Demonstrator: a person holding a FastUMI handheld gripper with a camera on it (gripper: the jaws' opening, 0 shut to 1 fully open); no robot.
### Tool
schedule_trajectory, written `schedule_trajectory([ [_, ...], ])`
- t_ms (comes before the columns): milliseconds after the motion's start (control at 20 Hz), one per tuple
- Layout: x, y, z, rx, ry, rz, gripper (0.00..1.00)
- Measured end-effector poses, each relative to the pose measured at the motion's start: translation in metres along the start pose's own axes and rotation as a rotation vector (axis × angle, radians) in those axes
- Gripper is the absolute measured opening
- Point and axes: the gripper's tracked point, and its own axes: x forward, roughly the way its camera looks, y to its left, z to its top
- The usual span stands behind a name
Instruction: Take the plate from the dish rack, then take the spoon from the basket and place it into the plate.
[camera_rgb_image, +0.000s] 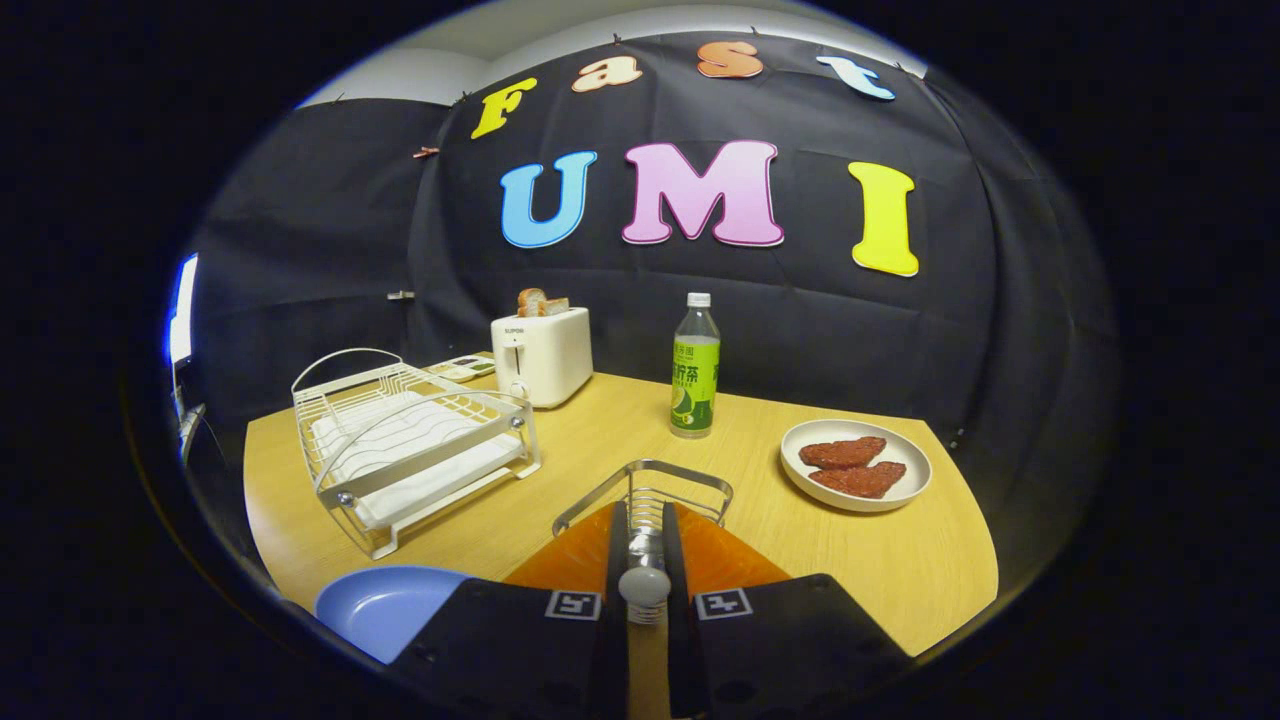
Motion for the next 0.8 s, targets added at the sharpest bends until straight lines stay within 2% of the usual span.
schedule_trajectory([
  [400, 0.0, -0.004, 0.009, 0.028, 0.082, 0.033, 0.13],
  [800, -0.03, -0.006, 0.055, 0.011, 0.07, 0.05, 0.13],
])
